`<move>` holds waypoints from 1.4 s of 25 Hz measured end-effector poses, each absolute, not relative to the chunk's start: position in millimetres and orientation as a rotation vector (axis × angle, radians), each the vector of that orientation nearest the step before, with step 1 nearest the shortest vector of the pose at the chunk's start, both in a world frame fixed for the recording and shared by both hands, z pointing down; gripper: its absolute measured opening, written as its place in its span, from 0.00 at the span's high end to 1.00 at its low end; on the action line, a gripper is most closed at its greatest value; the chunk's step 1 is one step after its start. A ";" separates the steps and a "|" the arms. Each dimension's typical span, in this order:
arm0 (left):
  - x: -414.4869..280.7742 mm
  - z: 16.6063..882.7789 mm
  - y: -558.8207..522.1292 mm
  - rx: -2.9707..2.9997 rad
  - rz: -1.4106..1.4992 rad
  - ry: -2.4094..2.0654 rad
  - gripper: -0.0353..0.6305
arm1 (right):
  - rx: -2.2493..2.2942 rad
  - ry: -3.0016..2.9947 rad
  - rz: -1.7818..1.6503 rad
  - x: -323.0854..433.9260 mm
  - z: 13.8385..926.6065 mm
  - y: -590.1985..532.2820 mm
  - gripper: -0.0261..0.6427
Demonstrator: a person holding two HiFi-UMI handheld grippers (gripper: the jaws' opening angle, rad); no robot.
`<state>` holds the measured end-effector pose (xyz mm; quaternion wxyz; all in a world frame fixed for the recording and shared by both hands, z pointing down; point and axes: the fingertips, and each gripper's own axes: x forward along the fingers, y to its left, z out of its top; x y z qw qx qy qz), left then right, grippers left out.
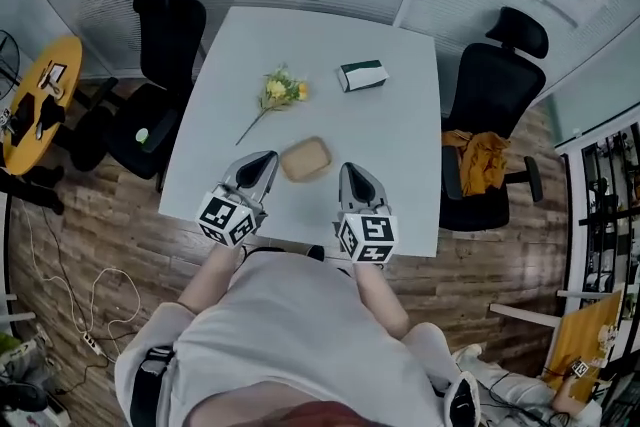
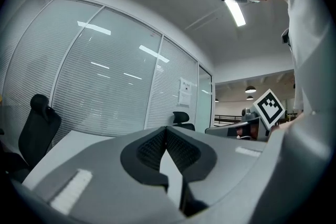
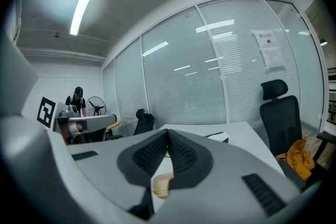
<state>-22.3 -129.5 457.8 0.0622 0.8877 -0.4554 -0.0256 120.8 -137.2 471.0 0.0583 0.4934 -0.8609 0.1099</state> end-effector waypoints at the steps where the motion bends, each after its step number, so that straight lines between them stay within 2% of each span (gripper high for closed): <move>1: -20.7 457.4 -133.7 2.684 -0.072 -1.381 0.93 | 1.487 -2.611 0.340 121.5 472.6 -142.8 0.95; 16: -38.0 485.0 -181.7 2.763 0.087 -1.226 0.93 | 1.591 -2.559 0.366 95.3 475.1 -179.9 0.95; 31: -51.1 504.9 -197.3 2.775 0.110 -1.117 0.93 | 1.608 -2.504 0.376 75.2 486.3 -183.6 0.95; 35: -53.6 517.7 -194.1 2.747 0.129 -1.085 0.90 | 1.590 -2.494 0.386 71.6 492.9 -178.8 0.95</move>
